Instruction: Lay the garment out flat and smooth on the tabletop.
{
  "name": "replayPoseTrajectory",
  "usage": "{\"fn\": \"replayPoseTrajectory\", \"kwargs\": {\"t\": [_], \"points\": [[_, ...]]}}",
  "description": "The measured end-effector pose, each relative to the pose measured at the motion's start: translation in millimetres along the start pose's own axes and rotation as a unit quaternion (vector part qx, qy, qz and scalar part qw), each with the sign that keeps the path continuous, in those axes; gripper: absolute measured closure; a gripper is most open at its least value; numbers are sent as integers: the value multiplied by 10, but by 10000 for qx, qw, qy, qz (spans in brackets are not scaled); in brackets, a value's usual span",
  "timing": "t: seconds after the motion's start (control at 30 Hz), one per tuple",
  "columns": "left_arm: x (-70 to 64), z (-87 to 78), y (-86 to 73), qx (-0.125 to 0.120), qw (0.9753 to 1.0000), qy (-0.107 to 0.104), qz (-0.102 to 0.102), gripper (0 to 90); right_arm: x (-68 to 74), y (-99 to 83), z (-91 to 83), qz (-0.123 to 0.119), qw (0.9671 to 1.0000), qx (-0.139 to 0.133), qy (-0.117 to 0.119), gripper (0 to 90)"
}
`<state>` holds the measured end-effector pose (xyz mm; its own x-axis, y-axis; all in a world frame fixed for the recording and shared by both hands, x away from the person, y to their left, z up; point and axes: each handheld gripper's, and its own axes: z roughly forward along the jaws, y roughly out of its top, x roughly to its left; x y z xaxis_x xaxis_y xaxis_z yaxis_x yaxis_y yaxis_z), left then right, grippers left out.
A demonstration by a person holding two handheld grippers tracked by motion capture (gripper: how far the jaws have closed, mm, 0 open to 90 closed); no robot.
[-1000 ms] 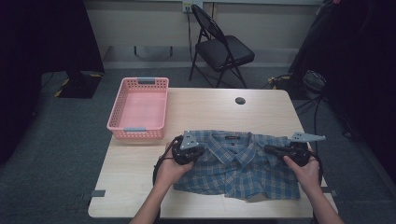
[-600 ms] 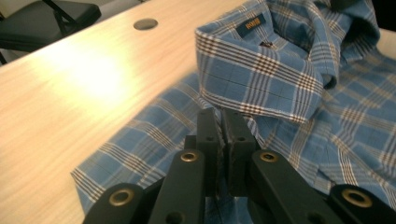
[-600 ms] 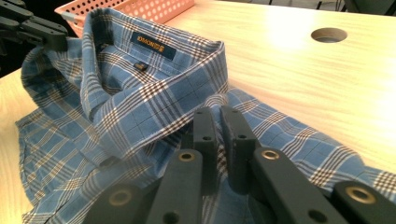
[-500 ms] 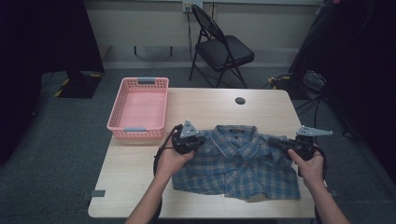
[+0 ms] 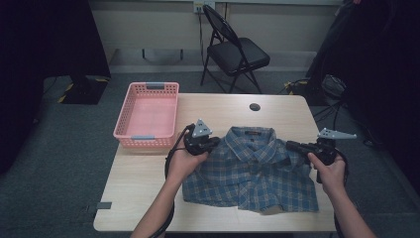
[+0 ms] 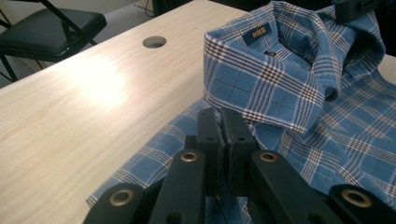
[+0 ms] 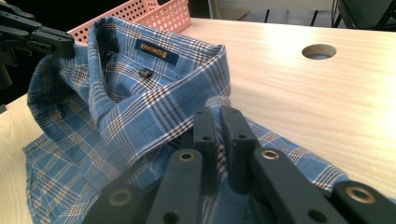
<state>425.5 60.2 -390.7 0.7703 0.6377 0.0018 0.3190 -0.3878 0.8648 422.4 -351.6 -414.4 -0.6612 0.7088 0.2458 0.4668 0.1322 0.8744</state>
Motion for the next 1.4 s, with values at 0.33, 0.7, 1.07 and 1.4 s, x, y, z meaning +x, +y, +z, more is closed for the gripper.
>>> {"fn": "replayPoseTrajectory", "kwargs": {"t": [0.33, 0.7, 1.07, 1.4], "points": [[52, 36, 88, -73, 10000, 63, -13, 869, -27, 89, 33, -25, 10000, -38, -84, 854], [108, 72, 176, -115, 9999, 108, -21, 870, -71, 156, 98, -18, 10000, -38, -90, 854], [169, 86, 231, -187, 9996, 189, -50, 871, -108, 223, 130, 2, 9999, -83, -106, 855], [232, 120, 299, -267, 9994, 213, -53, 871, -155, 302, 151, 23, 9998, -154, -154, 854]]}}
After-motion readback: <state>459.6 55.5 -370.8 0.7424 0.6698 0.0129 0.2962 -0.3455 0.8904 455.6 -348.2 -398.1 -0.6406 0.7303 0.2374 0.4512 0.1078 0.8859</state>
